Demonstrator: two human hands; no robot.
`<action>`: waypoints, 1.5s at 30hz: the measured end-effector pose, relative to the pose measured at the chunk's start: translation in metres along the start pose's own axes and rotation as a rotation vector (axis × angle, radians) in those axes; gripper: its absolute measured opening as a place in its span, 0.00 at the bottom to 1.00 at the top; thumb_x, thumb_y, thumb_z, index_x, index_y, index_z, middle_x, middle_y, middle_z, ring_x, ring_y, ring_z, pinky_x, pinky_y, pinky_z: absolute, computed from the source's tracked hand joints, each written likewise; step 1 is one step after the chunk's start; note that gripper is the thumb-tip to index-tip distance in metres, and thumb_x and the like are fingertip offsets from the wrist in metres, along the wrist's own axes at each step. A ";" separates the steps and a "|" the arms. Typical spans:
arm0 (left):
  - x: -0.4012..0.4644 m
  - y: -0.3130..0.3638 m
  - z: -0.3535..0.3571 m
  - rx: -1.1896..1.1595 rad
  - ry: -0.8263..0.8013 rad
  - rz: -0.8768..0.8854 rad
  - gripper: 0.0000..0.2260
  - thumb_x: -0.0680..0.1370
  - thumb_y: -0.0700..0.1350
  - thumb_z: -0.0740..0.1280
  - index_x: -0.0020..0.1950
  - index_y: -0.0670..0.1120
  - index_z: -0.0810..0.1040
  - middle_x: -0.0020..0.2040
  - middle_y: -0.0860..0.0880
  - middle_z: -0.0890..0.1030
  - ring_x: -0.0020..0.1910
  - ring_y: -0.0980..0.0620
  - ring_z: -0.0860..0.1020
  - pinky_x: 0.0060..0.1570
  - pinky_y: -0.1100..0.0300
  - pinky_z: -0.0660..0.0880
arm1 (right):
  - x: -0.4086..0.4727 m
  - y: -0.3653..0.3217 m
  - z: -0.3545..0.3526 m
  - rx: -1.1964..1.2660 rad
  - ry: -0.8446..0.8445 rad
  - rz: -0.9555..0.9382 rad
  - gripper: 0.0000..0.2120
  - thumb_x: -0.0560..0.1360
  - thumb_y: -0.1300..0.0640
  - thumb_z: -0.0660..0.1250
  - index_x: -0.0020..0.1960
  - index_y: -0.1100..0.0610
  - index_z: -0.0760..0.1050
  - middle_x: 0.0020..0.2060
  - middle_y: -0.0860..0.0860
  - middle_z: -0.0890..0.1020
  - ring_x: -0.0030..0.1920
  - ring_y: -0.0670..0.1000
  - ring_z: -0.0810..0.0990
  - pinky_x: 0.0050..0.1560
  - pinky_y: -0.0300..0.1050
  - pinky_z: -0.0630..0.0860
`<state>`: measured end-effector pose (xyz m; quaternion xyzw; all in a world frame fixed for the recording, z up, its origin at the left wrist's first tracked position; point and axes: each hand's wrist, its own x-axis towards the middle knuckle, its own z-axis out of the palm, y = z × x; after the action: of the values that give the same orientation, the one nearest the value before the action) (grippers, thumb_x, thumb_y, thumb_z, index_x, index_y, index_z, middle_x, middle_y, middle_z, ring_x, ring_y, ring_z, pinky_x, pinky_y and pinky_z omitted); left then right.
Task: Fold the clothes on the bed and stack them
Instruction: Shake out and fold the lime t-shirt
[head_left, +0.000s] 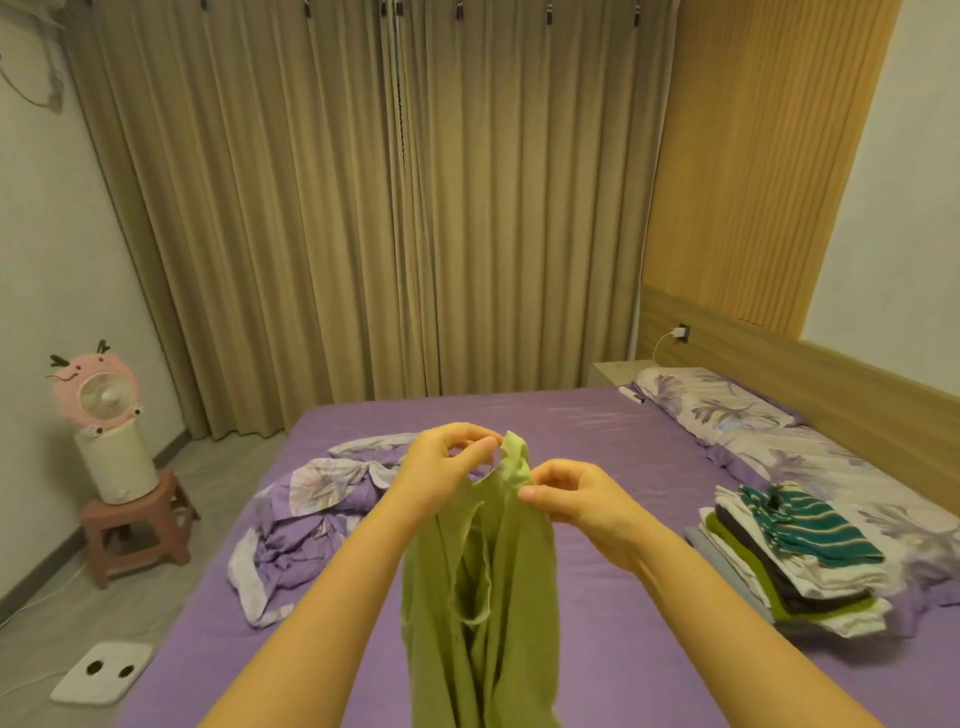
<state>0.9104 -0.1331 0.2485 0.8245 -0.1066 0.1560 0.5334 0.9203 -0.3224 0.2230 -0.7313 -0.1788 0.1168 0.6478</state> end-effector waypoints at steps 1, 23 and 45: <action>0.000 -0.001 -0.005 -0.023 0.000 -0.028 0.07 0.78 0.43 0.67 0.48 0.42 0.83 0.39 0.47 0.83 0.36 0.62 0.79 0.38 0.72 0.73 | 0.000 -0.001 -0.002 0.041 0.024 -0.007 0.03 0.72 0.62 0.71 0.43 0.58 0.77 0.39 0.55 0.79 0.43 0.52 0.77 0.48 0.48 0.73; 0.003 -0.002 -0.021 -0.190 -0.143 -0.331 0.14 0.73 0.51 0.73 0.42 0.39 0.84 0.37 0.43 0.83 0.38 0.48 0.80 0.46 0.51 0.78 | 0.006 0.012 0.048 -0.449 0.265 -0.283 0.01 0.74 0.58 0.70 0.45 0.54 0.80 0.41 0.44 0.82 0.44 0.42 0.79 0.45 0.39 0.76; 0.001 0.024 -0.035 0.392 -0.310 -0.176 0.13 0.72 0.48 0.74 0.55 0.50 0.82 0.50 0.61 0.79 0.49 0.67 0.76 0.46 0.74 0.71 | -0.003 -0.006 -0.132 -0.436 0.518 -0.262 0.07 0.78 0.56 0.64 0.51 0.53 0.81 0.46 0.45 0.81 0.50 0.45 0.76 0.44 0.25 0.67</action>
<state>0.8981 -0.1107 0.2828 0.9322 -0.0826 -0.0016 0.3523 0.9706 -0.4426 0.2468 -0.8285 -0.1217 -0.1970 0.5099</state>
